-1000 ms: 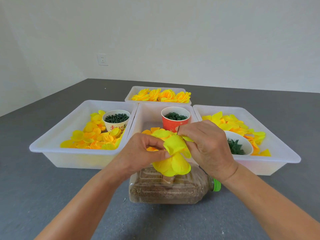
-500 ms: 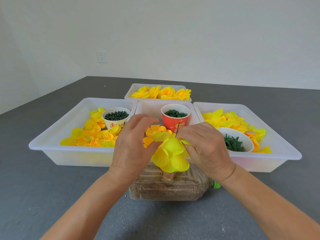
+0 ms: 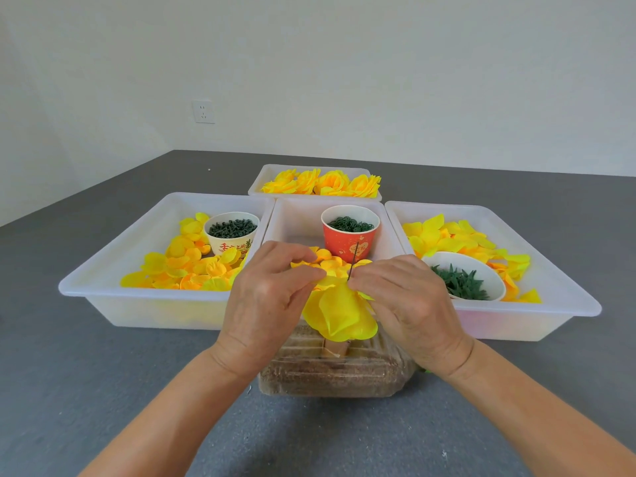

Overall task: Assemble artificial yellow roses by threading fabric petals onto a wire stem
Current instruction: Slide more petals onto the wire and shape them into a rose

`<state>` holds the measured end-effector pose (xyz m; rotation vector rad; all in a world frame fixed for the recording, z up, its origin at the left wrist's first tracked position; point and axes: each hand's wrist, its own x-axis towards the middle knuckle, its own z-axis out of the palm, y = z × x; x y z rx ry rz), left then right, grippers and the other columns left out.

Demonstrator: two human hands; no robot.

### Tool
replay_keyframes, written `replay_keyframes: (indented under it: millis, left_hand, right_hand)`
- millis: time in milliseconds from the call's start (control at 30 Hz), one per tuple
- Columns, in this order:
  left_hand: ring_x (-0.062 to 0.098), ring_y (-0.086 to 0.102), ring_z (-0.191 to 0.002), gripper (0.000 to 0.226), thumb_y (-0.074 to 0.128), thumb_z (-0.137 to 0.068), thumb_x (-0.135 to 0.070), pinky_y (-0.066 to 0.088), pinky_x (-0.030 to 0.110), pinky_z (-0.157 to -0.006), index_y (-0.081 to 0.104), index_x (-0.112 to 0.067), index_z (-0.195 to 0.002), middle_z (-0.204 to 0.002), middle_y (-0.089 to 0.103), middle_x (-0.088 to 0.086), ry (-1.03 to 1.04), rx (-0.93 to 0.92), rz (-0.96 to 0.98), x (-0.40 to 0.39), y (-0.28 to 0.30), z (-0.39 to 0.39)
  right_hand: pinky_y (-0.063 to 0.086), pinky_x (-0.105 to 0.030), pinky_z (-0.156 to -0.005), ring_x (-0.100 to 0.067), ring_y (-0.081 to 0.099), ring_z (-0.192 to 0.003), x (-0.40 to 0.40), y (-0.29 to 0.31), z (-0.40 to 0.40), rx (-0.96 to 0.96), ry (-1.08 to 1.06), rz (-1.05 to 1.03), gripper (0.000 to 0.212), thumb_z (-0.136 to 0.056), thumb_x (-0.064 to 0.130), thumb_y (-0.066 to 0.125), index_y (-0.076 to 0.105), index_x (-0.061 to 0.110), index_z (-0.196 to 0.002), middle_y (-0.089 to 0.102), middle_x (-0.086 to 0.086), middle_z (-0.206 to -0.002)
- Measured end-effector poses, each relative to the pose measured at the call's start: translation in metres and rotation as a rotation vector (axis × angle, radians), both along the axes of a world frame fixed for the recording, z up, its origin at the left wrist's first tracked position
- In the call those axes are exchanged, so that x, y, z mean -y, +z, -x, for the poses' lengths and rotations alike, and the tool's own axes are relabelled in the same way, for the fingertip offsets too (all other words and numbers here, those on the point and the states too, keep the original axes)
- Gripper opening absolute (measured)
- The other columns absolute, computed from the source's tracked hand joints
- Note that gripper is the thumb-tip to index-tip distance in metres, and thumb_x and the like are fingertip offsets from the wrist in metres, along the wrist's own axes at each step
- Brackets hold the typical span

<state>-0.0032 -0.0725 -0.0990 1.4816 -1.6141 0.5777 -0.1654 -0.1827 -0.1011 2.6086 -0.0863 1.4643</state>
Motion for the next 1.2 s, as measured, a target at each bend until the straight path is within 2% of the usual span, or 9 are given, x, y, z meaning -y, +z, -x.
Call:
replay_keyframes:
  millis: [100,200,333,467,633,767,933,1200]
  left_hand:
    - [0.029,0.062,-0.083,0.015,0.061,-0.083,-0.012,0.050,0.036,-0.066,0.075,-0.005,-0.085,-0.093,0.068,0.010,0.004,0.007,-0.002,0.0016,-0.0008,0.0002]
    - [0.029,0.061,-0.085,0.014,0.068,-0.078,-0.007,0.047,0.035,-0.072,0.074,-0.006,-0.091,-0.095,0.068,0.010,-0.013,0.004,-0.001,0.0035,0.0011,0.0008]
    - [0.028,0.061,-0.084,0.013,0.064,-0.082,-0.007,0.047,0.036,-0.072,0.075,-0.006,-0.090,-0.095,0.067,0.010,-0.070,0.047,0.005,0.0050,0.0070,0.0016]
    - [0.028,0.061,-0.077,0.009,0.066,-0.082,-0.002,0.048,0.036,-0.065,0.075,-0.003,-0.080,-0.087,0.069,0.008,-0.092,0.087,0.005,0.0060,0.0072,0.0022]
    - [0.028,0.062,-0.075,0.014,0.063,-0.084,-0.008,0.050,0.035,-0.064,0.074,-0.002,-0.078,-0.084,0.070,0.008,-0.108,0.099,0.002,0.0049,0.0044,0.0020]
    - [0.029,0.062,-0.074,0.008,0.067,-0.080,-0.002,0.052,0.036,-0.063,0.074,-0.002,-0.076,-0.082,0.070,0.008,-0.101,0.115,0.003,0.0058,0.0050,0.0027]
    - [0.028,0.063,-0.075,0.021,0.056,-0.083,-0.007,0.052,0.037,-0.065,0.074,-0.004,-0.074,-0.082,0.070,0.007,-0.115,0.176,-0.021,0.0036,0.0040,0.0024]
    - [0.028,0.064,-0.076,0.021,0.055,-0.083,-0.009,0.053,0.038,-0.066,0.074,-0.006,-0.075,-0.083,0.071,0.006,-0.100,0.177,-0.041,0.0009,0.0025,0.0026]
  right_hand:
    - [0.052,-0.036,-0.072,-0.025,0.069,-0.079,0.0007,0.0009,-0.0003,-0.005,-0.019,-0.014,0.015,-0.073,-0.007,0.067,0.074,0.002,-0.083,0.072,-0.008,-0.088]
    - [0.051,-0.035,-0.073,-0.025,0.069,-0.079,-0.0003,0.0019,-0.0012,-0.008,-0.015,-0.016,0.011,-0.077,-0.002,0.066,0.074,0.003,-0.083,0.072,-0.007,-0.088]
    - [0.049,-0.034,-0.073,-0.024,0.068,-0.081,-0.0010,0.0032,-0.0015,-0.016,-0.013,-0.016,0.017,-0.086,0.005,0.057,0.073,0.004,-0.082,0.072,-0.006,-0.087]
    - [0.048,-0.032,-0.072,-0.024,0.068,-0.080,-0.0006,0.0031,-0.0010,-0.013,-0.023,-0.018,0.009,-0.078,-0.001,0.066,0.073,0.004,-0.081,0.071,-0.005,-0.086]
    - [0.050,-0.035,-0.072,-0.025,0.068,-0.077,-0.0015,0.0007,-0.0008,0.008,-0.030,-0.014,0.013,-0.074,-0.007,0.065,0.073,0.002,-0.079,0.072,-0.006,-0.084]
    - [0.048,-0.034,-0.071,-0.024,0.068,-0.078,-0.0021,0.0023,-0.0015,0.010,-0.044,-0.002,0.011,-0.076,-0.005,0.065,0.072,0.004,-0.075,0.071,-0.004,-0.083]
    - [0.044,-0.036,-0.072,-0.024,0.066,-0.079,-0.0038,0.0002,-0.0010,-0.070,-0.067,-0.007,0.011,-0.076,-0.002,0.065,0.071,0.006,-0.074,0.070,-0.003,-0.081]
    - [0.041,-0.034,-0.076,-0.024,0.067,-0.083,-0.0071,0.0029,0.0015,-0.104,-0.073,-0.007,0.014,-0.083,0.003,0.061,0.072,0.007,-0.077,0.071,-0.001,-0.084]
